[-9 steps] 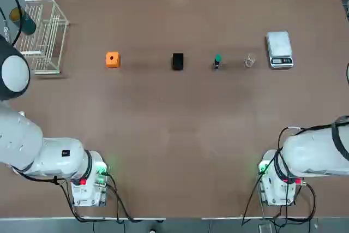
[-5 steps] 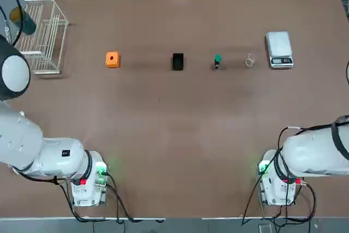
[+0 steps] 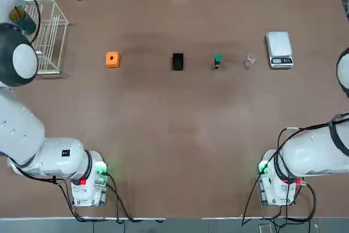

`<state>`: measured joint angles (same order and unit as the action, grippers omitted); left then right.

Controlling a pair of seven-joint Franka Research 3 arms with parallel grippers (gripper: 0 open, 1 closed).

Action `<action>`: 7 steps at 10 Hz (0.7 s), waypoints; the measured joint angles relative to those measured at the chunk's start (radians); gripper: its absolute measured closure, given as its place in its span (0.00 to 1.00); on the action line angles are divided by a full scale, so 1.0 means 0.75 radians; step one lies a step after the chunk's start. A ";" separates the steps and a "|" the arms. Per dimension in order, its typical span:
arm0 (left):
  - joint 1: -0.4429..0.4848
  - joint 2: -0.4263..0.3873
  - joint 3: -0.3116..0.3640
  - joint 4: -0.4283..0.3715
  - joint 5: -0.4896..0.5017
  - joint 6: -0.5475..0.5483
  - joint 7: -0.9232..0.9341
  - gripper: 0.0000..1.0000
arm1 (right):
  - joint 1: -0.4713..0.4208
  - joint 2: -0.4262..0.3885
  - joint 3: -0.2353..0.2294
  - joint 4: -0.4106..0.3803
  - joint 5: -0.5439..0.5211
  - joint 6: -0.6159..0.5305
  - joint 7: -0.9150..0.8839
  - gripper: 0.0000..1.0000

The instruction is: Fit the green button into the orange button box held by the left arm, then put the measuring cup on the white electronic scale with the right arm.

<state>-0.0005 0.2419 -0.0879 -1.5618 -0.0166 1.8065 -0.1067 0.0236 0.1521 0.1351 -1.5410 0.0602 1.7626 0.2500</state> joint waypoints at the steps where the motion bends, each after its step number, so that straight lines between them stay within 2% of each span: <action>1: -0.012 0.010 -0.002 -0.086 0.026 0.100 -0.024 0.02 | 0.007 0.036 0.059 -0.003 -0.001 0.044 0.057 0.00; 4: -0.022 0.016 -0.012 -0.341 0.118 0.348 -0.179 0.02 | 0.010 0.126 0.197 -0.058 -0.021 0.148 0.207 0.00; 7: -0.038 0.017 -0.015 -0.568 0.153 0.548 -0.240 0.02 | 0.024 0.191 0.275 -0.187 -0.076 0.304 0.291 0.00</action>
<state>-0.0290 0.2544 -0.0995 -1.9876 0.0983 2.2171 -0.2865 0.0414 0.2953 0.3410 -1.6816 0.0031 1.9906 0.4683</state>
